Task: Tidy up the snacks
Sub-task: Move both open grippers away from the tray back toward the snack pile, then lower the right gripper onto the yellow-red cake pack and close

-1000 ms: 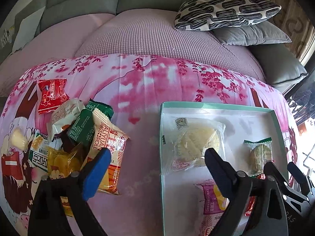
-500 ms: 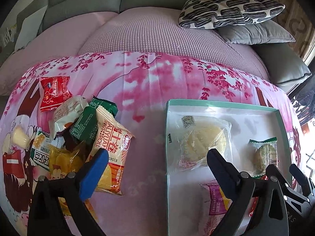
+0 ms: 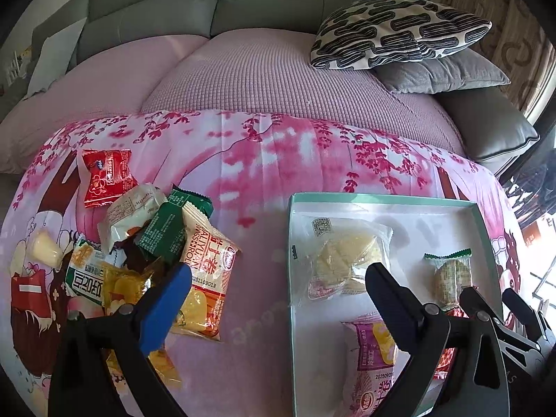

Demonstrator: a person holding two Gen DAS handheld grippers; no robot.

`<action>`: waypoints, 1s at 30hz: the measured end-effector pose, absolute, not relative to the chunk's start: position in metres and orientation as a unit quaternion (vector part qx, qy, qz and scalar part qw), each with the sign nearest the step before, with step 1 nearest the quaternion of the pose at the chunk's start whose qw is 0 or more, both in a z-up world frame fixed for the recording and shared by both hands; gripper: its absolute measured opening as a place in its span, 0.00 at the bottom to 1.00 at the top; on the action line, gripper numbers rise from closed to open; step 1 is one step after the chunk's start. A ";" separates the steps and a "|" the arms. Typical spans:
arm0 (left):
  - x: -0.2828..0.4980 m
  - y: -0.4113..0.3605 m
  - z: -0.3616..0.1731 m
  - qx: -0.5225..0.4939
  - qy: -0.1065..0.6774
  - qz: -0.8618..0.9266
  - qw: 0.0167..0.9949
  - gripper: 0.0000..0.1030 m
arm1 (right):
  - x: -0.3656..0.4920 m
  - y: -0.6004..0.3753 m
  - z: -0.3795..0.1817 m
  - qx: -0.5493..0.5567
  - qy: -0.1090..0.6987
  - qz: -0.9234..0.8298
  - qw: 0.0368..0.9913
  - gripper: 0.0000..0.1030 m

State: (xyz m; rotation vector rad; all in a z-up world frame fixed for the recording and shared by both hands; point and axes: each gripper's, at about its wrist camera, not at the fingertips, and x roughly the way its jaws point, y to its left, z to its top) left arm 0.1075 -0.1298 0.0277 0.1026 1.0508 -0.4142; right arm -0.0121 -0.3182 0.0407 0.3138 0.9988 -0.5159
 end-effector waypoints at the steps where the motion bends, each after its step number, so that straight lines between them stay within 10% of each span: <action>1: 0.107 -0.128 0.030 0.047 0.494 -0.194 0.846 0.97 | -0.012 -0.317 0.041 0.145 0.473 -0.243 0.834 1.00; 30: 0.122 0.063 0.046 -0.053 0.481 0.003 0.875 0.97 | 0.029 -0.214 0.053 0.170 0.453 -0.104 0.869 1.00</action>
